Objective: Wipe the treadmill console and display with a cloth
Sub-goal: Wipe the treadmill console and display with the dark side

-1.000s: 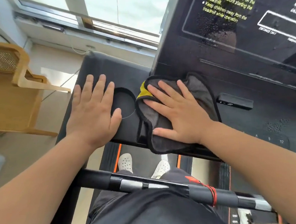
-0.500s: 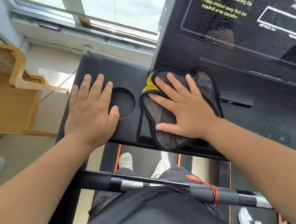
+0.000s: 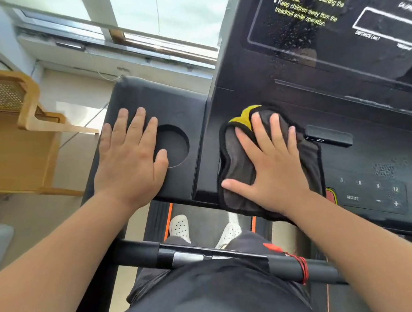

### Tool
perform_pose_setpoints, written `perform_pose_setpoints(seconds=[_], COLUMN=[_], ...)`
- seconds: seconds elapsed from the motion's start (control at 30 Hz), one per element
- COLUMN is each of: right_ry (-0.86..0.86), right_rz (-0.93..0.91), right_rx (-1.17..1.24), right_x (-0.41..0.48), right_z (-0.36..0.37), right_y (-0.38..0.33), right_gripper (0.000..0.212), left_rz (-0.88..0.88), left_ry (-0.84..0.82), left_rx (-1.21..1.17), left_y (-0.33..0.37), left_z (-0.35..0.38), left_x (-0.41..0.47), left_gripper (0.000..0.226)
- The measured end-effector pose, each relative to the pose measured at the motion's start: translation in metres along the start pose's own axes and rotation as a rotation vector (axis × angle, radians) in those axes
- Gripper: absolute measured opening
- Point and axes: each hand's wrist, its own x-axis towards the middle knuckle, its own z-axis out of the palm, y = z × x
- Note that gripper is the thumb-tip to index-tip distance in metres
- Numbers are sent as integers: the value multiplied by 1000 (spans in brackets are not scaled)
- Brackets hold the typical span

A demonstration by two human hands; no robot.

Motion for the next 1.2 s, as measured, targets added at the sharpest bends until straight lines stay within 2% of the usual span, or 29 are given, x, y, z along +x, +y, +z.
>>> perform_pose_setpoints(seconds=[0.1,0.17,0.3,0.4,0.53,0.67,0.8,0.93,1.0,1.1,1.2], right_ry=[34,31,19,-4,3,31,32,-29,-20,-43,-30], right_rz=[42,21,-171,-261,-91,-5,-123,-233,-155,59,195], right_rx=[20,38,55,16,32,28,72,23,39,85,72], right_x=[18,16,-27,-42,-8,12,0,-38,-48,-39,-21], right_z=[-3,-2,11,16,5,3,6,13,14,7,3], right_y=[-31,-46,-51,-23,14,-13,-60,-42,-15,17,-2], right_gripper=[98,87,64,65,58,61,62,65,63,62,66], left_rz=[-2,4,5,6,4,3,1,6,7,9,15], left_ry=[16,24,35,42,33,26,32,36,40,45,42], left_rx=[-9,-16,-16,-17,3,0,-5,-5,0,-7,-3], left_y=[-1,-1,0,0,-1,-2,-1,0,0,-1,-2], left_z=[1,1,1,1,1,3,2,2,2,2,2], left_x=[0,1,1,1,1,1,1,0,0,0,1], left_gripper=[70,70,69,67,67,68,68,68,67,67,68])
